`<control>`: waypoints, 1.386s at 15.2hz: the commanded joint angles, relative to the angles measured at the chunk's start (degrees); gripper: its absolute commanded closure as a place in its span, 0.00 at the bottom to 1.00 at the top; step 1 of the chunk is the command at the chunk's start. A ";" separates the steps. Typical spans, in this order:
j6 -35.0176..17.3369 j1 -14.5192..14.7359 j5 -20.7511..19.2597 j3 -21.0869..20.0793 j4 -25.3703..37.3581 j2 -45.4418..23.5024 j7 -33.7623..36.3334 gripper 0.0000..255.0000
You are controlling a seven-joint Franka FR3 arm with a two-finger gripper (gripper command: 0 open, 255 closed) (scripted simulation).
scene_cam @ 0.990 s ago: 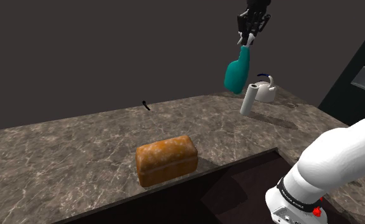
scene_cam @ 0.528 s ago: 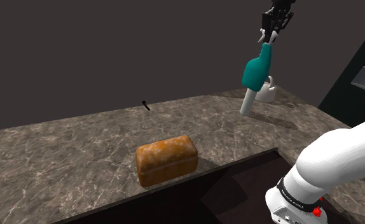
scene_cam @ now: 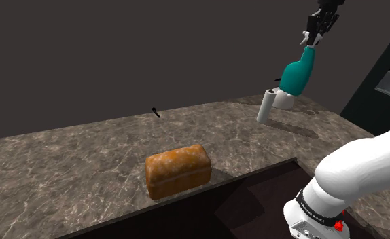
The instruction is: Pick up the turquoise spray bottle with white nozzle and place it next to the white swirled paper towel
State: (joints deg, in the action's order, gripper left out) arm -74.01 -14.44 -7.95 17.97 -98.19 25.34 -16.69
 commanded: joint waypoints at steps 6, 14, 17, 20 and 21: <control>-0.65 -1.43 -1.83 5.13 0.96 -0.86 -6.82 1.00; -6.73 -1.96 -2.74 5.00 -8.32 2.44 -5.82 1.00; -8.95 -2.16 -3.06 5.05 -11.51 3.44 -5.52 1.00; -11.15 -2.36 -3.37 5.16 -14.57 4.32 -5.25 1.00; -11.88 -2.43 -3.48 5.21 -15.57 4.59 -5.17 1.00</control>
State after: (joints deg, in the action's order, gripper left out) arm -85.18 -16.75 -11.25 23.14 -112.61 29.45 -21.92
